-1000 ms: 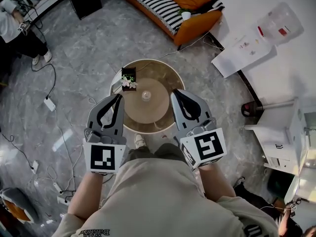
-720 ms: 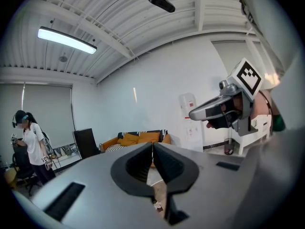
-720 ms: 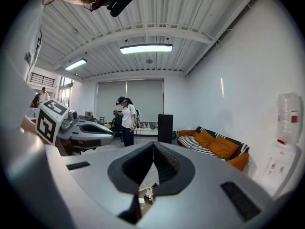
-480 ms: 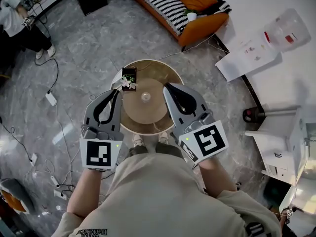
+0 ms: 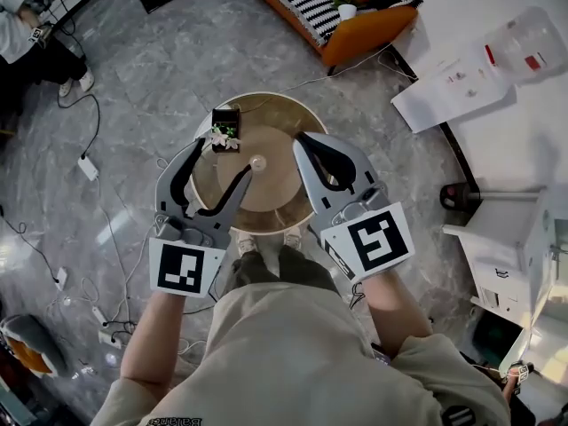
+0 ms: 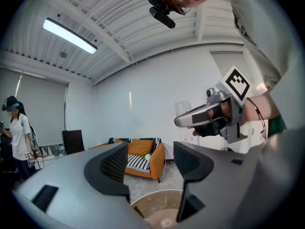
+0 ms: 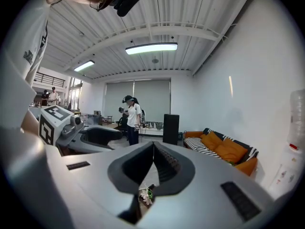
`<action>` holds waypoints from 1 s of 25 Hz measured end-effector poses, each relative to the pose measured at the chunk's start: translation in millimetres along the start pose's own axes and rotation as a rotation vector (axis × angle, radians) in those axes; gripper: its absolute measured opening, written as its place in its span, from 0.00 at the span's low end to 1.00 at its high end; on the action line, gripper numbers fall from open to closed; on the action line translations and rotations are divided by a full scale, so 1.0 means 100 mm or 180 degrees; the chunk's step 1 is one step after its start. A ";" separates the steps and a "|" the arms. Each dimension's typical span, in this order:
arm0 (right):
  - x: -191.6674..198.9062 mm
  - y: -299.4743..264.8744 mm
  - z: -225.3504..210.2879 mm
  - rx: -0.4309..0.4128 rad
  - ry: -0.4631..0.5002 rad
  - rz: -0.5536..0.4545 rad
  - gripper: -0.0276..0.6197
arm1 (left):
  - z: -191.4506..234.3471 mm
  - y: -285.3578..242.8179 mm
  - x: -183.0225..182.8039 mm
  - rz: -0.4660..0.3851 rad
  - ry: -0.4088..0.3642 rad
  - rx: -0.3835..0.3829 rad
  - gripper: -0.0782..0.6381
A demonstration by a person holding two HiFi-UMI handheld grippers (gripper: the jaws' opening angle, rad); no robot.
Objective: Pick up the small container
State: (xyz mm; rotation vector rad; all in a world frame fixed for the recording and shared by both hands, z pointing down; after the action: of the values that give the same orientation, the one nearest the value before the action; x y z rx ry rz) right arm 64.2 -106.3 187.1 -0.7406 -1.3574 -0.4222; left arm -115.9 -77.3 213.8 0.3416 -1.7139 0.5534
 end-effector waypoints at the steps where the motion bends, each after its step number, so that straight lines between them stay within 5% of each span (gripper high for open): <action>1: 0.05 -0.04 -0.04 -0.0002 0.0012 0.0011 0.04 | -0.03 -0.07 0.07 0.0019 -0.0042 0.0046 0.51; 8: 0.65 -0.38 -0.16 -0.0020 -0.0121 0.0138 0.04 | -0.19 -0.59 0.84 0.0137 -0.0337 0.0256 0.60; 25: 2.89 -1.27 -0.21 -0.0089 -0.0504 0.0627 0.04 | -0.50 -1.50 3.55 0.0687 -0.0174 0.0531 0.62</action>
State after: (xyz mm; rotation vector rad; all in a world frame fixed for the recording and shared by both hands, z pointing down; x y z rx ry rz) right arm 48.6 -170.0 497.0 -0.9374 -1.4123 -0.2302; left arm -74.7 -150.9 593.0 0.2937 -1.7731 0.8551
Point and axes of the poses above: the fingertips, and each gripper's own axes: y backward along the fingers, z to its left, x out of its underside, the point moved 8 cm from there along y, backward along the fingers, and after that the axes turned 2 degrees about -x, right-handed, at the moved point
